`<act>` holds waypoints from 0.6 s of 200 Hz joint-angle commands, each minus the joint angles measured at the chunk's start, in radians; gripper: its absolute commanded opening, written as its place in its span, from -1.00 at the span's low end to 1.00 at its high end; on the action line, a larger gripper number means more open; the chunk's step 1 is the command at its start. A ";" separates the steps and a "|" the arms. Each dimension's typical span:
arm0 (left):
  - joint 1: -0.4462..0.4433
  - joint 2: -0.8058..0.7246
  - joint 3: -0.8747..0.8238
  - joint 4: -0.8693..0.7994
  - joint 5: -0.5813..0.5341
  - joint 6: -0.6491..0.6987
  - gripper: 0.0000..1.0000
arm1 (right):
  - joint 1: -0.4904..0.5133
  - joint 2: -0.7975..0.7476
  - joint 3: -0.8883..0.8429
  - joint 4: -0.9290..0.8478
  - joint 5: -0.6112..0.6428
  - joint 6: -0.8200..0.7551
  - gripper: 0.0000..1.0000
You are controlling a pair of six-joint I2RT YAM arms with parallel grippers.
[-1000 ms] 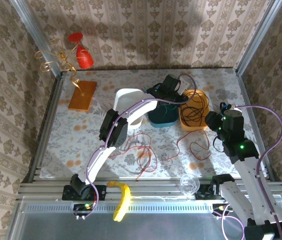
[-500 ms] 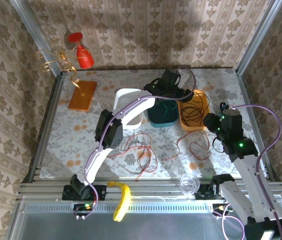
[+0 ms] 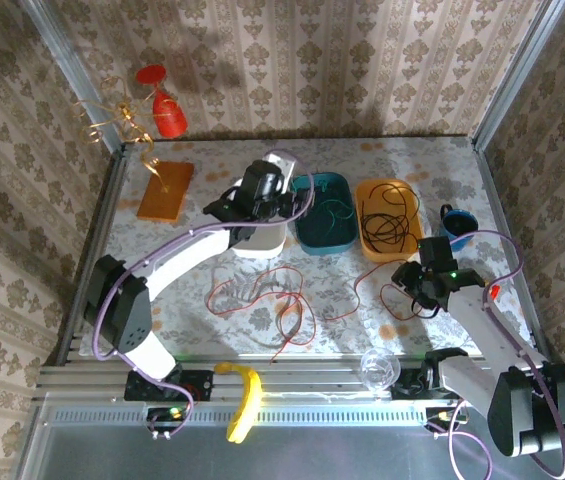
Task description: Untangle the cables
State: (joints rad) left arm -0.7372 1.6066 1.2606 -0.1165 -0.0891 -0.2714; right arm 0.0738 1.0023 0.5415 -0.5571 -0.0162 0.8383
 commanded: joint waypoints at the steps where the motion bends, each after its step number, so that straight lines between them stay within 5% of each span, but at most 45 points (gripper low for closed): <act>1: 0.020 -0.059 -0.070 -0.016 -0.073 -0.050 0.60 | -0.003 0.005 -0.016 0.083 -0.041 0.116 0.28; 65: 0.047 -0.133 -0.122 -0.012 -0.100 -0.045 0.60 | 0.004 0.091 -0.006 0.036 -0.095 0.398 0.31; 120: 0.052 -0.140 -0.120 -0.012 -0.107 -0.038 0.60 | 0.040 0.123 -0.014 0.030 -0.091 0.482 0.29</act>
State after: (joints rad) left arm -0.6926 1.4876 1.1389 -0.1268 -0.1772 -0.3031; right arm 0.0887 1.1294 0.5297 -0.4931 -0.1131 1.2465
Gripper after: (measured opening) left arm 0.801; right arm 0.651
